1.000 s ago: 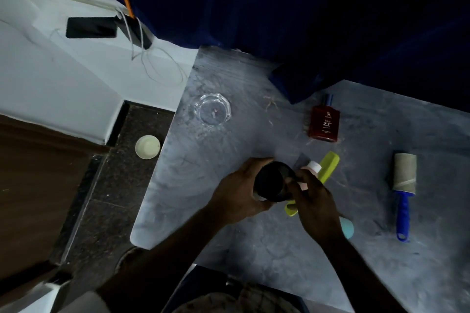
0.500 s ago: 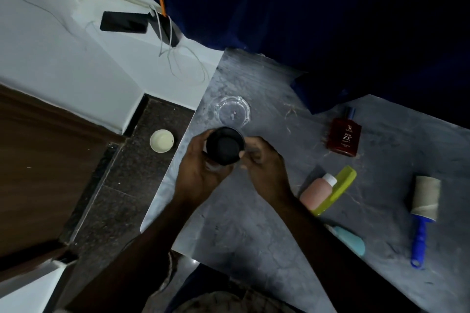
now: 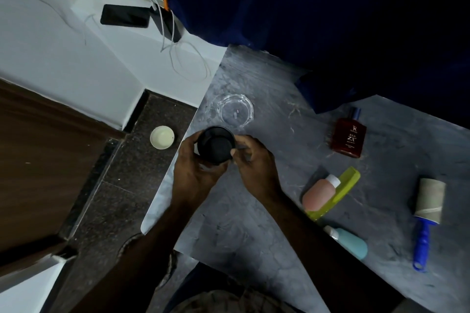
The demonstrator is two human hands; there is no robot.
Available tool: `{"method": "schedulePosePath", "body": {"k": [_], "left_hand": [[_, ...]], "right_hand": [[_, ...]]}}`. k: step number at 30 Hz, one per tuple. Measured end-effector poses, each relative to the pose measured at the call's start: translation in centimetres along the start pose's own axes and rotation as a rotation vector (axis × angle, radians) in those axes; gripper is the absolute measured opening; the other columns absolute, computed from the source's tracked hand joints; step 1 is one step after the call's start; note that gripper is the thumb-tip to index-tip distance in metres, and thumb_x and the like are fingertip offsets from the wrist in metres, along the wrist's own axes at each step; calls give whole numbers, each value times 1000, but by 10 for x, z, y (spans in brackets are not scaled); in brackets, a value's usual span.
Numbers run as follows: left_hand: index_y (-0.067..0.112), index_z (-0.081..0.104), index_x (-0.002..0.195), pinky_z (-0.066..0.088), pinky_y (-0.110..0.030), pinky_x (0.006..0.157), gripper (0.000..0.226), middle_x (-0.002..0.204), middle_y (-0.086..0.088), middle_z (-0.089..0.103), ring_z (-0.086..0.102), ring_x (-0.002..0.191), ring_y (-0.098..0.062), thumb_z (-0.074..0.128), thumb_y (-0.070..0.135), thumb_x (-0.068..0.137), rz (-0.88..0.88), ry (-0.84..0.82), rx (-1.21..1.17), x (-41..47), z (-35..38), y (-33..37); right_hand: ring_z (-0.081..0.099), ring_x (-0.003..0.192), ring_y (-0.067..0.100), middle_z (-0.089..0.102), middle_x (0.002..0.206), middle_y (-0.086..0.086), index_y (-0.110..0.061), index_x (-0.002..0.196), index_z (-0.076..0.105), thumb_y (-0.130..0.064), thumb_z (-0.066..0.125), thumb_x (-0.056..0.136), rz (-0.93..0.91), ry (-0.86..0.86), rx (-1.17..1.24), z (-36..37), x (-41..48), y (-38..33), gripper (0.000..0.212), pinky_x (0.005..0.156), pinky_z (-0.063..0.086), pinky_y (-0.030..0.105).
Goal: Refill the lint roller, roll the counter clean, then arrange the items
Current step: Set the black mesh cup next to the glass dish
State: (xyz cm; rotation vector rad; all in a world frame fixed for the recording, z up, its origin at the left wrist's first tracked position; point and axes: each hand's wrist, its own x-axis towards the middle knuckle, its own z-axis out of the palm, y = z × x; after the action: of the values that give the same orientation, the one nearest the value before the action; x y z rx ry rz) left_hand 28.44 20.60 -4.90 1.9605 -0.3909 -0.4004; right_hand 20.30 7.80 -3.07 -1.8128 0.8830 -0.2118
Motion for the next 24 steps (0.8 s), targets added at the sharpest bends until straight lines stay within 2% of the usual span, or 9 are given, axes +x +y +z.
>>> {"method": "schedulePosePath", "body": {"k": [3, 5, 9, 17, 19, 22, 24], "left_hand": [[22, 58, 137, 62, -44, 94, 80, 125, 4, 72, 77, 99, -23, 101, 24, 69, -39, -2, 15, -1, 0, 1], [21, 58, 138, 61, -50, 95, 82, 128, 1, 71, 76, 101, -27, 101, 26, 69, -51, -3, 26, -1, 0, 2], [22, 58, 138, 62, -46, 96, 83, 128, 8, 70, 76, 102, -24, 101, 27, 68, -52, 16, 40, -2, 2, 3], [25, 57, 138, 63, -47, 95, 82, 132, 6, 69, 77, 101, -27, 101, 29, 68, -57, 29, 21, -3, 5, 0], [25, 57, 138, 63, -42, 95, 83, 132, 7, 68, 77, 100, -25, 101, 29, 68, -54, 33, 26, -3, 6, -1], [24, 57, 138, 60, -19, 86, 83, 128, 13, 67, 76, 92, -13, 101, 28, 68, -48, 36, 47, -4, 5, 1], [23, 58, 138, 56, -11, 82, 82, 125, 18, 65, 76, 88, -9, 101, 27, 68, -50, 37, 43, -5, 6, 5]], "right_hand": [[67, 105, 18, 68, 120, 0, -22, 125, 63, -23, 59, 93, -2, -3, 1, 1, -1, 1, 33, 90, 57, 44], [67, 107, 17, 68, 122, -1, -22, 126, 62, -23, 59, 94, 1, -7, -2, 1, 0, 1, 33, 91, 57, 43], [66, 109, 14, 68, 122, -2, -23, 128, 62, -24, 59, 95, 5, -11, -5, 1, 0, 3, 33, 91, 57, 41], [66, 109, 15, 68, 119, 0, -22, 126, 63, -23, 59, 95, -11, -4, -24, 0, 3, 5, 32, 93, 55, 41], [65, 109, 14, 68, 118, 0, -22, 126, 63, -23, 59, 94, -17, -6, -37, 0, 3, 6, 32, 94, 55, 41], [65, 110, 16, 68, 119, 0, -21, 126, 63, -23, 58, 95, -25, -15, -49, -1, 4, 6, 31, 94, 55, 41], [65, 111, 16, 68, 120, 1, -20, 126, 63, -22, 57, 95, -26, -20, -45, -2, 4, 6, 31, 95, 55, 42]]}}
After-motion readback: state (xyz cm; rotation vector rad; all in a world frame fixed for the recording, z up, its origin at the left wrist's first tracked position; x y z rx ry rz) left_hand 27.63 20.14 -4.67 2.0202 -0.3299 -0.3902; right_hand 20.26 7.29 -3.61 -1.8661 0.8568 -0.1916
